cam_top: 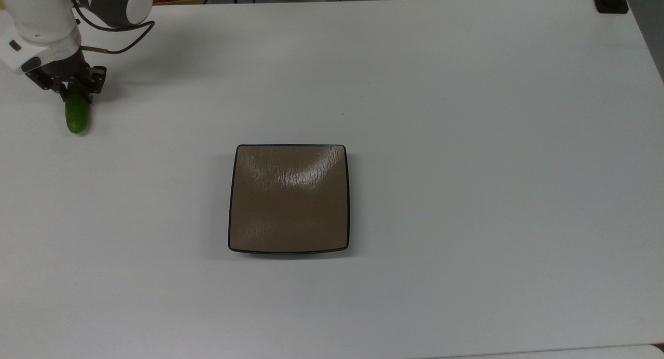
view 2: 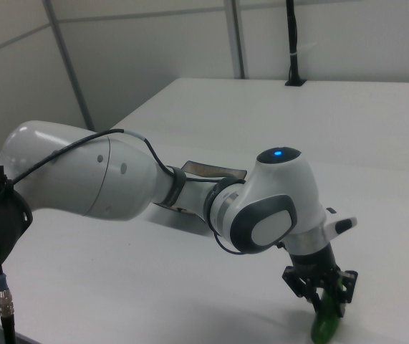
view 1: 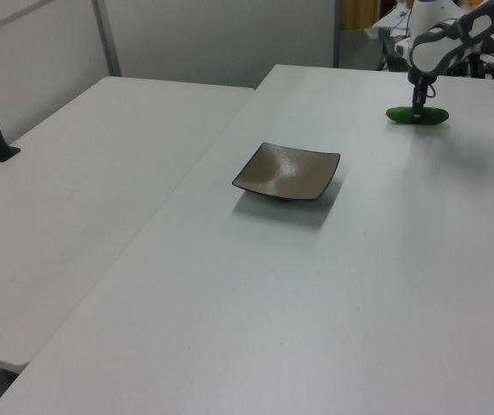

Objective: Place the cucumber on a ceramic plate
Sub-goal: 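Close the gripper around the middle of the cucumber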

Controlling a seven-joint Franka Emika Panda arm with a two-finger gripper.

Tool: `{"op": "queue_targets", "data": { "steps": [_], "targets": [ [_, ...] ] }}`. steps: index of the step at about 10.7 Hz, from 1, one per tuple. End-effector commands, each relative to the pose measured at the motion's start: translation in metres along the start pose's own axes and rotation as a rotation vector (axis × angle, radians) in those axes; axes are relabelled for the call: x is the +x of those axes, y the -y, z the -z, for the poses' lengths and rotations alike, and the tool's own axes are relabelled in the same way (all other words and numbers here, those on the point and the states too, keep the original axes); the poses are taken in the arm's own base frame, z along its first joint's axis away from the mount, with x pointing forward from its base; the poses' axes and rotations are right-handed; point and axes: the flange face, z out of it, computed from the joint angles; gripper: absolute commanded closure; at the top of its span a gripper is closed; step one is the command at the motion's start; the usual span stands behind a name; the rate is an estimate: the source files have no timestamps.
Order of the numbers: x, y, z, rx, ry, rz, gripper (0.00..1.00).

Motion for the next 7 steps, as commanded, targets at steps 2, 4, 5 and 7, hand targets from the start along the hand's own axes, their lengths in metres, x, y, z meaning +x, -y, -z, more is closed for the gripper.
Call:
{"op": "queue_targets", "data": {
  "steps": [2, 4, 5, 7],
  "targets": [
    [-0.003, -0.004, 0.011, -0.015, -0.009, 0.021, 0.85],
    [-0.003, -0.003, 0.034, -0.007, -0.009, 0.019, 0.84],
    [-0.001, 0.000, 0.055, 0.000, -0.025, 0.015, 0.83],
    [0.003, 0.019, 0.110, 0.028, -0.045, 0.031, 0.84]
  ]
}}
